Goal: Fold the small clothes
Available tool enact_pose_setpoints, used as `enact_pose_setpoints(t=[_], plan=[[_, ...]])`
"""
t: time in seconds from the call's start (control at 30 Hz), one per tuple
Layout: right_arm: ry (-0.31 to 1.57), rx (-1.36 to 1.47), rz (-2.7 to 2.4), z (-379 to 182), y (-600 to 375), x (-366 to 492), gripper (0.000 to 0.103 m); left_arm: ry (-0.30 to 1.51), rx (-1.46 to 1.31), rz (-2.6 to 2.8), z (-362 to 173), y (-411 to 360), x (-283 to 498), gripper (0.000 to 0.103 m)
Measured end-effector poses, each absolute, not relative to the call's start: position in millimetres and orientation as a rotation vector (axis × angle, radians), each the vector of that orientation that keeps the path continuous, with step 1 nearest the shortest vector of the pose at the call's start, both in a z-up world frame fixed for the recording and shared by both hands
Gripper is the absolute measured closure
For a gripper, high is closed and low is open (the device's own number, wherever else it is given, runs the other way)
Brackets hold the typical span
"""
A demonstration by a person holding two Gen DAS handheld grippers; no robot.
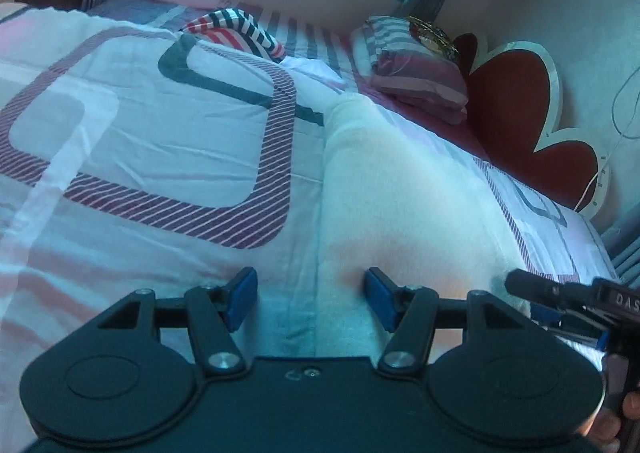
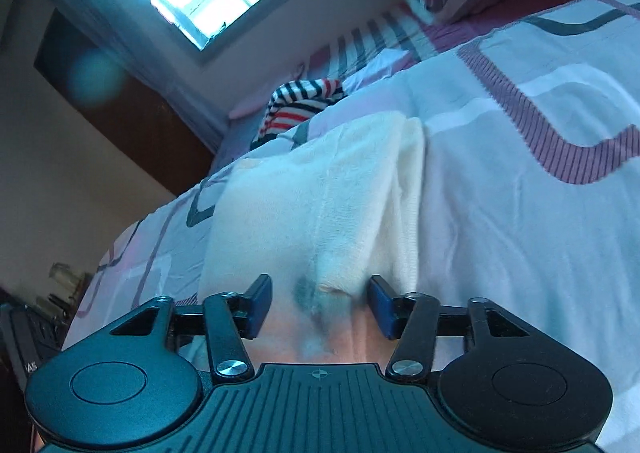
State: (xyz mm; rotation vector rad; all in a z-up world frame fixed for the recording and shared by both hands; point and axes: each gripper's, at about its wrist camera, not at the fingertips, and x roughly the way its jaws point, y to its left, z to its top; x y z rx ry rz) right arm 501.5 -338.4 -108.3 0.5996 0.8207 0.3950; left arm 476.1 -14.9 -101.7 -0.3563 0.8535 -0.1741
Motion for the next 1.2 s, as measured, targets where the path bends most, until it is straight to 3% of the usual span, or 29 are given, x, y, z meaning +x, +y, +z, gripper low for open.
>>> enact_pose_setpoints(t=[0.13,0.2,0.23,0.27,0.53,0.8,0.87,0.93,1.03,1.13,1.2], plan=[[0.845,0.559,0.412,-109.8,-330.3,509.4,0.055,0.806,-0.38,-0.225,-99.4,-5.5,474.3,0.045],[0.859,0.538,0.416,-111.7,-326.8,513.7,0.06,0.831,-0.36,-0.237,-102.5,-3.4,468.0,0.045],[0.864,0.511,0.414,-111.0,-324.1,515.5,0.079,0.853,-0.343,-0.239,-105.8,-5.7,471.8,0.045],[0.874,0.471,0.404,-110.0,-321.1,517.1,0.089,0.855,-0.335,-0.242,-107.2,-7.2,473.9,0.044],[0.851,0.351,0.429,-87.0,-326.9,513.2,0.092,0.837,-0.276,-0.328,-94.6,-22.3,476.4,0.045],[0.916,0.381,0.385,-108.1,-335.5,519.6,0.092,0.878,-0.194,-0.328,-104.7,-34.5,475.9,0.043],[0.898,0.361,0.379,-101.5,-336.4,517.0,0.087,0.815,-0.198,-0.324,-90.5,-28.9,473.1,0.045],[0.866,0.332,0.335,-88.9,-342.5,513.3,0.039,0.745,-0.22,-0.335,-78.1,-20.5,475.3,0.045],[0.742,0.289,0.269,-64.9,-347.3,515.1,0.038,0.718,-0.211,-0.316,-67.8,-16.6,497.5,0.045],[0.726,0.291,0.298,-60.6,-338.3,537.6,0.071,0.728,-0.208,-0.295,-68.2,-19.5,523.7,0.045],[0.763,0.244,0.358,-67.8,-320.9,555.9,0.076,0.757,-0.214,-0.294,-76.1,-24.3,539.3,0.045]])
